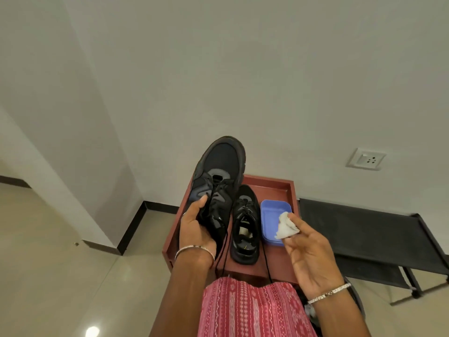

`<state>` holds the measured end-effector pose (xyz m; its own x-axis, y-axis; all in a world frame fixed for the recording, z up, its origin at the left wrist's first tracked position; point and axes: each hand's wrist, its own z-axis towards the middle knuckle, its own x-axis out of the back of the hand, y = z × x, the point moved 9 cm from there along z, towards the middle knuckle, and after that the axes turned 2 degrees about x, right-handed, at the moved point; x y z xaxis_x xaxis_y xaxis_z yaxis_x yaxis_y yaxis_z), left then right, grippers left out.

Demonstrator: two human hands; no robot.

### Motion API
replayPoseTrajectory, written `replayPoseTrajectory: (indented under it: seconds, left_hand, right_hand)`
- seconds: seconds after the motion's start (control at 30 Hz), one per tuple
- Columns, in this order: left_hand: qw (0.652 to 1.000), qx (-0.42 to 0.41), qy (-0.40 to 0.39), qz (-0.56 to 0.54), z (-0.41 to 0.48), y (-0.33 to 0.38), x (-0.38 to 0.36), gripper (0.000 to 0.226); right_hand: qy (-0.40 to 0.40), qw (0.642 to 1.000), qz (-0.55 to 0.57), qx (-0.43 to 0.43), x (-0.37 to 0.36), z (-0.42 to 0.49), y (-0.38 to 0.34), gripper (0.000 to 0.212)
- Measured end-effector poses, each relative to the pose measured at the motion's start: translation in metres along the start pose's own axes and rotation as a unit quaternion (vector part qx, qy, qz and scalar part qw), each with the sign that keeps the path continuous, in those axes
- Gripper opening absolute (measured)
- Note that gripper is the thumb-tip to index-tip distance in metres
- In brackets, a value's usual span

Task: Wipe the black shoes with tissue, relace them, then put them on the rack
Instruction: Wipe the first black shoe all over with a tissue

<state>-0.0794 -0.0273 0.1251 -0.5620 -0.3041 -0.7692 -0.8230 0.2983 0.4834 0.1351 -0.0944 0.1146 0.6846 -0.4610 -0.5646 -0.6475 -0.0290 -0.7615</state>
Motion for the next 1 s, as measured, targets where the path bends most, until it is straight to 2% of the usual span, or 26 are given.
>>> replayPoseTrajectory:
  seconds: [0.07,0.2,0.37,0.53,0.6,0.7,0.73,0.77,0.9,1.0]
  left_hand:
    - [0.999,0.007,-0.043,-0.007,-0.034,0.002,-0.021,0.036]
    - [0.993,0.015,-0.115,-0.025,-0.093,0.005,-0.048,0.039]
    - [0.986,0.008,-0.166,-0.023,-0.145,-0.003,-0.054,0.061]
    - [0.979,0.023,-0.201,-0.015,-0.192,-0.016,-0.057,0.056]
    - [0.976,0.026,-0.215,-0.010,-0.211,-0.022,-0.059,0.051]
    - [0.967,0.041,-0.248,-0.027,-0.239,-0.029,-0.063,0.051]
    - [0.966,0.040,-0.254,-0.030,-0.244,-0.029,-0.063,0.051]
    - [0.965,0.037,-0.256,-0.033,-0.248,-0.028,-0.063,0.052]
    - [0.968,0.031,-0.247,-0.033,-0.255,-0.023,-0.059,0.053]
    - [0.968,0.022,-0.250,-0.024,-0.264,-0.025,-0.061,0.039]
  right_hand:
    - [-0.037,0.999,-0.025,0.027,-0.017,-0.029,-0.015,0.043]
    - [-0.106,0.983,-0.101,0.110,-0.050,-0.091,-0.047,0.032]
    - [-0.099,0.940,-0.199,0.259,-0.067,-0.164,-0.094,0.030]
    - [-0.049,0.853,-0.282,0.437,-0.073,-0.214,-0.131,0.024]
    - [-0.026,0.782,-0.333,0.526,-0.080,-0.238,-0.134,0.025]
    - [-0.005,0.642,-0.437,0.630,-0.089,-0.272,-0.113,0.031]
    - [-0.015,0.617,-0.453,0.643,-0.089,-0.281,-0.102,0.031]
    - [-0.031,0.608,-0.459,0.647,-0.087,-0.290,-0.090,0.030]
    - [-0.058,0.623,-0.454,0.634,-0.065,-0.316,-0.062,0.039]
    - [-0.054,0.597,-0.468,0.649,-0.060,-0.328,-0.065,0.042]
